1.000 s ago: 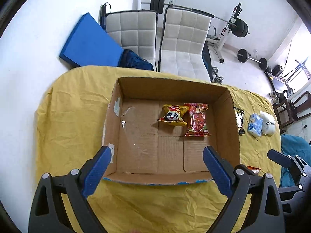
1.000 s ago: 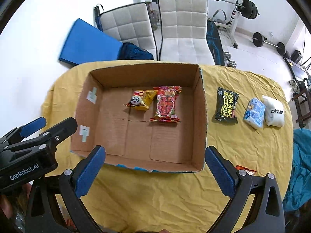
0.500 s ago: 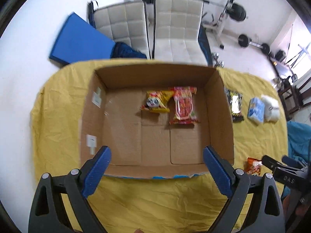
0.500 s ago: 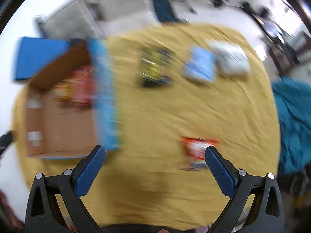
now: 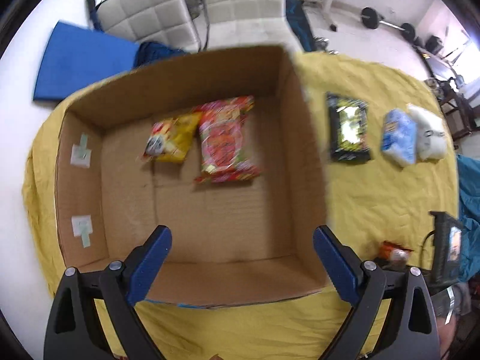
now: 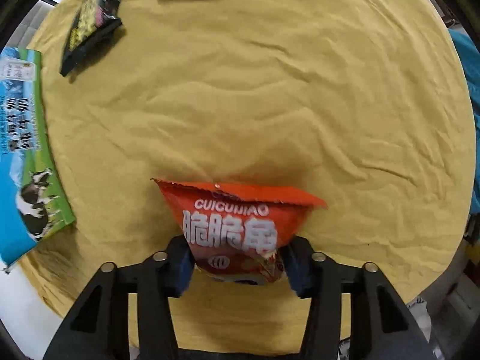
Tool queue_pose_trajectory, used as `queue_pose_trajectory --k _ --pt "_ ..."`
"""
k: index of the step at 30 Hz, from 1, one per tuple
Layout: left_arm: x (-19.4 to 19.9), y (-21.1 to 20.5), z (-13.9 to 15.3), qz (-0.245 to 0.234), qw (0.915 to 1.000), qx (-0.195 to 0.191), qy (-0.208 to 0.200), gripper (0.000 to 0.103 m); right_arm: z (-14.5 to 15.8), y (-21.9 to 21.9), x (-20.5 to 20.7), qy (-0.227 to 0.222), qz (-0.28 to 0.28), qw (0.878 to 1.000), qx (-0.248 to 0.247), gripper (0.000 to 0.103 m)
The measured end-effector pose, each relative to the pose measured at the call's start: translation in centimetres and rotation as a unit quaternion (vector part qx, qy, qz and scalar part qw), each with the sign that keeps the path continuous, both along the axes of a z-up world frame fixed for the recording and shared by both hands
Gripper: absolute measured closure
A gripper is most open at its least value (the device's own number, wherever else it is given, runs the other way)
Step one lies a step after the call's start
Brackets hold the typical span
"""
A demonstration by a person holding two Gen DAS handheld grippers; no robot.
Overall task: Organize soft objects
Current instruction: 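Grasp the orange CUICUIJIAO bag with the right tool while the left grasps the black wipes packet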
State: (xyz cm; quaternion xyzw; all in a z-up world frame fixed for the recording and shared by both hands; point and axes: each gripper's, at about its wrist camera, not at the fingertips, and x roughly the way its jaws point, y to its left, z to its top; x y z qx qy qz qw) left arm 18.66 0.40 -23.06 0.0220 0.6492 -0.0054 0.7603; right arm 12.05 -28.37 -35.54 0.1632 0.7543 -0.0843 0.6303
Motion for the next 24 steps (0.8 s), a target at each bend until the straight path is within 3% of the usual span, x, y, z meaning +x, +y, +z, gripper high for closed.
queue_pose_trajectory --k 7,10,14,16,19,24 --pt "3.1 -6.7 4.3 -0.043 0.9977 -0.03 -0.043 0.006 3.8 -3.7 2.6 -0.031 0.005 0.999 0.025 0.059" --pt "5.7 -10.7 4.1 -0.073 0.9957 -0.049 -0.03 0.006 4.9 -6.0 5.0 -0.037 0.007 0.999 0.015 0.059" --pt "10.1 -15.8 -0.2 -0.104 0.9925 -0.051 0.037 0.008 4.8 -9.0 7.9 -0.028 0.001 1.0 0.008 0.059" --pt "11.6 -17.7 -2.6 -0.113 0.9911 -0.039 0.057 0.021 4.4 -10.4 9.3 -0.02 -0.007 1.0 0.011 0.059" --pt "13.5 -19.4 -6.9 -0.118 0.9877 -0.017 0.101 0.028 4.0 -12.1 10.9 -0.01 -0.006 1.0 0.009 0.059" --pt "15.2 -20.8 -12.2 -0.111 0.9819 0.003 0.153 0.028 3.2 -13.2 12.4 0.0 -0.005 1.0 0.013 0.058"
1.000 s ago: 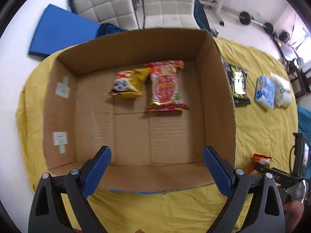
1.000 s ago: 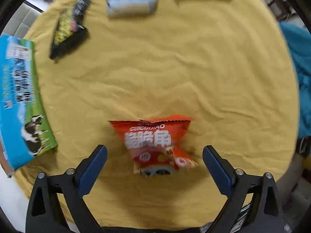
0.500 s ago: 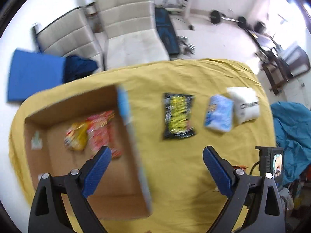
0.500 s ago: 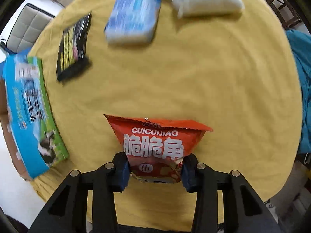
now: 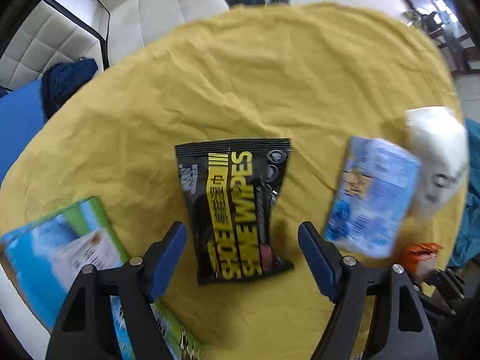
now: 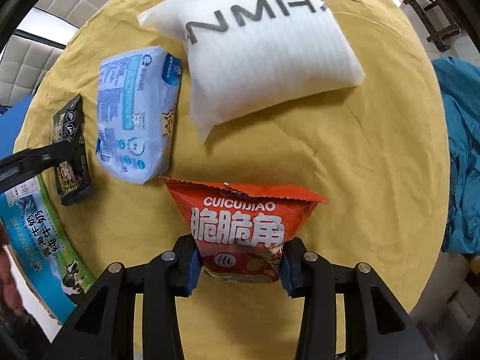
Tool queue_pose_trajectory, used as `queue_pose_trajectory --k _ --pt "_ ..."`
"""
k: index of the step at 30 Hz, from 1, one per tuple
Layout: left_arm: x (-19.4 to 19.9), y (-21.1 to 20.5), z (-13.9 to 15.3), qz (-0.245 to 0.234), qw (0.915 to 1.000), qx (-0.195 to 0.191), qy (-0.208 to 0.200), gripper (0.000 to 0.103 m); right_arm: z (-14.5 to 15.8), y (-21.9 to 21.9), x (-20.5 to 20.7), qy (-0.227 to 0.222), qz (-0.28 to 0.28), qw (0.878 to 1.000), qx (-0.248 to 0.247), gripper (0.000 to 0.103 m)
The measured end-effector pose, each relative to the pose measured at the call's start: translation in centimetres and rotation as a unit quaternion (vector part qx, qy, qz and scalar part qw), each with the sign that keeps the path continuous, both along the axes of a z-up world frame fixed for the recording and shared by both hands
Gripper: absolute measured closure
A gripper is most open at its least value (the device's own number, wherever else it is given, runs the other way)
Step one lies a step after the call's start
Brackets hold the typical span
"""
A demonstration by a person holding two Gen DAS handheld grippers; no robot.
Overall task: Organize soft objects
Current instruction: 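Grasp the orange CUICUIJIAO bag with the right tool while the left grasps the black wipes packet, then carry both packets into the box and open both tools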
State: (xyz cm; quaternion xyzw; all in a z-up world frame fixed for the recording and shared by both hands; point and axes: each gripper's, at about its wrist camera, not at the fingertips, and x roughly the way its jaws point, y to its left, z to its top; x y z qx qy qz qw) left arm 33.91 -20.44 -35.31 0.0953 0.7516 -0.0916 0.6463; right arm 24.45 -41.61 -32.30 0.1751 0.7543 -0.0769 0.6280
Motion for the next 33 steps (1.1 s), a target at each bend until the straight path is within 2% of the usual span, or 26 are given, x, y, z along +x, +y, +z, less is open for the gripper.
queue_pose_trajectory --k 3,4,5,9,11,13,19,24,28,30,33 --pt "0.1 -0.4 -2.1 0.0 0.9998 0.01 0.015 0.03 -0.5 -0.3 0.8 0.006 0.007 1.0 0.001 0.058" --pt "0.1 -0.4 -2.5 0.001 0.9998 0.007 0.018 0.043 -0.8 -0.6 1.0 0.008 0.01 1.0 0.001 0.058" --pt "0.0 -0.3 -2.8 0.006 0.9998 0.001 0.019 0.049 -1.0 -0.8 0.7 0.009 0.014 1.0 0.001 0.059" --pt "-1.3 -0.2 -2.7 0.004 0.9999 -0.011 0.012 0.049 -0.6 -0.5 -0.5 0.012 0.033 0.999 0.007 0.059" --pt "-2.9 -0.3 -2.5 0.007 0.9998 -0.017 0.011 0.05 -0.7 0.4 -2.6 0.014 0.043 0.999 0.01 0.059" --pt "-3.2 0.2 -2.5 0.012 0.9995 -0.025 0.014 0.05 -1.1 2.0 -2.8 0.018 0.056 0.998 0.009 0.059" --pt "-3.3 1.4 -2.4 0.002 0.9993 -0.036 0.01 0.05 -1.1 3.1 -6.1 0.044 0.091 0.995 0.021 0.059" --pt "-4.3 1.3 -2.9 0.003 0.9992 -0.038 0.011 0.05 -1.6 2.9 -7.8 0.04 0.075 0.996 0.009 0.054" --pt "-3.3 1.5 -2.9 -0.004 0.9997 -0.026 0.0 0.05 -2.0 3.1 -9.5 0.028 0.06 0.998 -0.01 0.049" --pt "-3.1 2.1 -2.6 -0.004 0.9997 -0.022 -0.004 0.05 -1.4 2.2 -11.5 0.02 0.058 0.998 -0.026 0.043" --pt "-3.5 1.0 -3.2 0.001 0.9997 -0.022 -0.01 0.05 -0.8 3.3 -12.3 0.011 0.054 0.998 -0.036 0.043"
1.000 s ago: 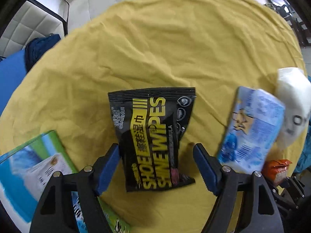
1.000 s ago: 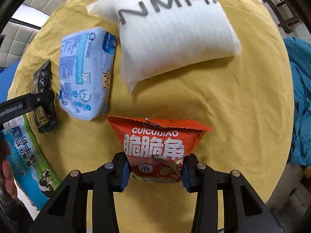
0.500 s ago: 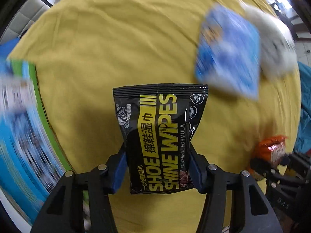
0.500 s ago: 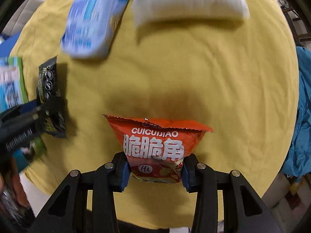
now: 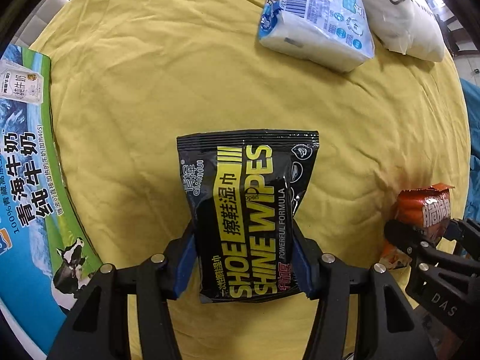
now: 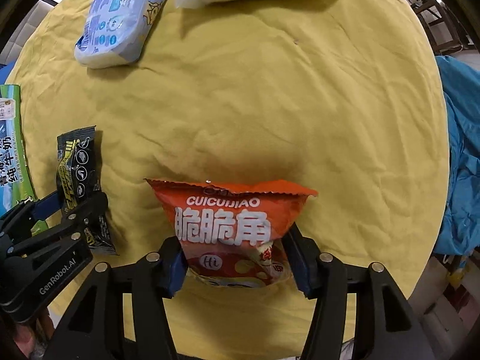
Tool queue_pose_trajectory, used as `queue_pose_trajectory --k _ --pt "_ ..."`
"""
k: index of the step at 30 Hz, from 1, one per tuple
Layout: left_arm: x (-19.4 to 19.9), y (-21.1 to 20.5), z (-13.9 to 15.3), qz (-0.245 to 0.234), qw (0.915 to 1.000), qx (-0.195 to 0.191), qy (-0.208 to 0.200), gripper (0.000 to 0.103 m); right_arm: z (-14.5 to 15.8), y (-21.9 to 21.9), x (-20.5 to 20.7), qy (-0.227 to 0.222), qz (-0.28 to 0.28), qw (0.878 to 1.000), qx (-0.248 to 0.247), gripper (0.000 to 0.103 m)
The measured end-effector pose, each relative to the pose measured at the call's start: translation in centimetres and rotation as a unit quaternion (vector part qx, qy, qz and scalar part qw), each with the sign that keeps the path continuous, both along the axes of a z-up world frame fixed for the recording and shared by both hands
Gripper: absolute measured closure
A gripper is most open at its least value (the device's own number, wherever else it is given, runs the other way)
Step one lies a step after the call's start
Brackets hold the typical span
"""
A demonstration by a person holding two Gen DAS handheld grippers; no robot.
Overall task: Organize soft objects
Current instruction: 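Carry both packets into the box and open both tools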
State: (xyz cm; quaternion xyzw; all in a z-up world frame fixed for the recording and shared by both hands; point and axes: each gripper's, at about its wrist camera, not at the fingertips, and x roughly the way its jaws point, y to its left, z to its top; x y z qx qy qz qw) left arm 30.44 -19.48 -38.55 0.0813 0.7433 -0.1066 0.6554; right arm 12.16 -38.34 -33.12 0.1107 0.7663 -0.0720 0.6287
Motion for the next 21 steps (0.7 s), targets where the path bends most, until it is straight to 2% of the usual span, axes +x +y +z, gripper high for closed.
queue_pose_trajectory --k 2,4,6,12,14,21 --pt "0.1 -0.5 -0.5 0.001 1.0 0.001 -0.003 0.05 -0.3 0.1 -0.8 0.0 -0.006 1.0 0.002 0.043" --pt "0.3 -0.9 -0.6 0.004 1.0 0.0 -0.006 0.05 -1.5 0.8 0.7 -0.004 -0.011 1.0 0.001 0.044" --pt "0.0 -0.3 0.1 0.006 1.0 0.001 -0.008 0.05 -1.4 1.0 0.6 -0.012 -0.012 1.0 -0.007 0.056" --pt "-0.9 1.7 2.0 0.009 0.9998 -0.001 -0.016 0.051 -1.7 0.9 0.0 -0.023 -0.013 1.0 -0.012 0.06" --pt "-1.3 1.7 2.8 0.007 0.9997 -0.006 -0.021 0.051 -3.8 -0.2 0.9 -0.026 -0.016 1.0 -0.009 0.061" --pt "-2.5 1.6 6.8 -0.003 0.9982 -0.028 -0.054 0.051 -0.5 0.1 0.3 -0.053 -0.014 0.998 0.001 0.061"
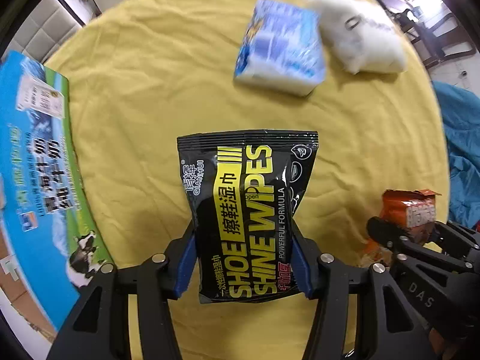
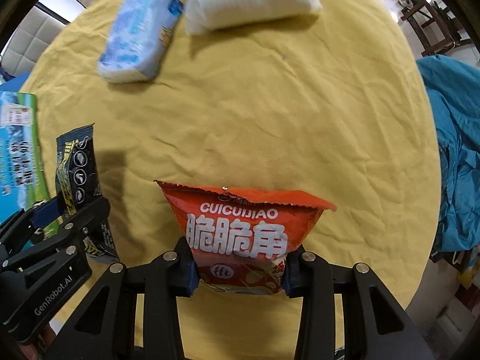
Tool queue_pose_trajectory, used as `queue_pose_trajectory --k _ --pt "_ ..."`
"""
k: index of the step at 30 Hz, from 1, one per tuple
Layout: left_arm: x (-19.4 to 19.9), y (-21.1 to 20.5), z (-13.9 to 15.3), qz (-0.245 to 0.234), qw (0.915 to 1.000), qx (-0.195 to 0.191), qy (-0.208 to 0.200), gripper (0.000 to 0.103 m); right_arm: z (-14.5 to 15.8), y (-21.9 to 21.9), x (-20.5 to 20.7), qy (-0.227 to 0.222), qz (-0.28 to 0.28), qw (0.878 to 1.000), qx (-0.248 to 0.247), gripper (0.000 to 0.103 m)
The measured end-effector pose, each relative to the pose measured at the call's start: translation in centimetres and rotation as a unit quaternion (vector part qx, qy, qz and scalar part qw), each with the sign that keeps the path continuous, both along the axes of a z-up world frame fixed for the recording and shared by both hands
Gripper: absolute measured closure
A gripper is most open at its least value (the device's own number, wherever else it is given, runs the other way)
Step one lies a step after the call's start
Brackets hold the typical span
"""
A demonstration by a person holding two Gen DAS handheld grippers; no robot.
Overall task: Organize soft objects
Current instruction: 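Carry both packets into the box and open both tools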
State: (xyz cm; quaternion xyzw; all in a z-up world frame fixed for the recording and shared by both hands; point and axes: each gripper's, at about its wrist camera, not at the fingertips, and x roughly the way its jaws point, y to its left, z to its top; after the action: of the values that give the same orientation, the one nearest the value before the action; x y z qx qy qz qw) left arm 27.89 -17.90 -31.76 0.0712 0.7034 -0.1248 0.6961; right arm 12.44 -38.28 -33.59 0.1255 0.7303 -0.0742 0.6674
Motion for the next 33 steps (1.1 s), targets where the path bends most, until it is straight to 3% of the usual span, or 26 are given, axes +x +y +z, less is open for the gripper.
queue_pose_trajectory --k 10,16,22,26,33 --pt "-2.5 2.7 9.5 0.006 0.9962 -0.049 -0.072 0.051 8.6 2.3 -0.7 -0.061 0.016 0.998 0.025 0.061" --pt "-3.8 6.4 15.5 0.021 0.9901 -0.085 -0.11 0.051 14.8 5.8 -0.9 -0.103 0.036 0.993 0.042 0.061" --pt "-4.8 12.3 19.5 0.047 0.9839 -0.104 -0.138 0.051 17.2 11.8 1.4 -0.137 0.063 0.986 0.066 0.061" --pt "-5.2 17.2 20.2 0.073 0.9814 -0.105 -0.143 0.051 18.9 16.6 3.0 -0.15 0.092 0.981 0.086 0.061" --pt "-6.1 26.4 18.7 0.121 0.9802 -0.07 -0.14 0.051 18.2 25.5 6.2 -0.145 0.146 0.974 0.097 0.061"
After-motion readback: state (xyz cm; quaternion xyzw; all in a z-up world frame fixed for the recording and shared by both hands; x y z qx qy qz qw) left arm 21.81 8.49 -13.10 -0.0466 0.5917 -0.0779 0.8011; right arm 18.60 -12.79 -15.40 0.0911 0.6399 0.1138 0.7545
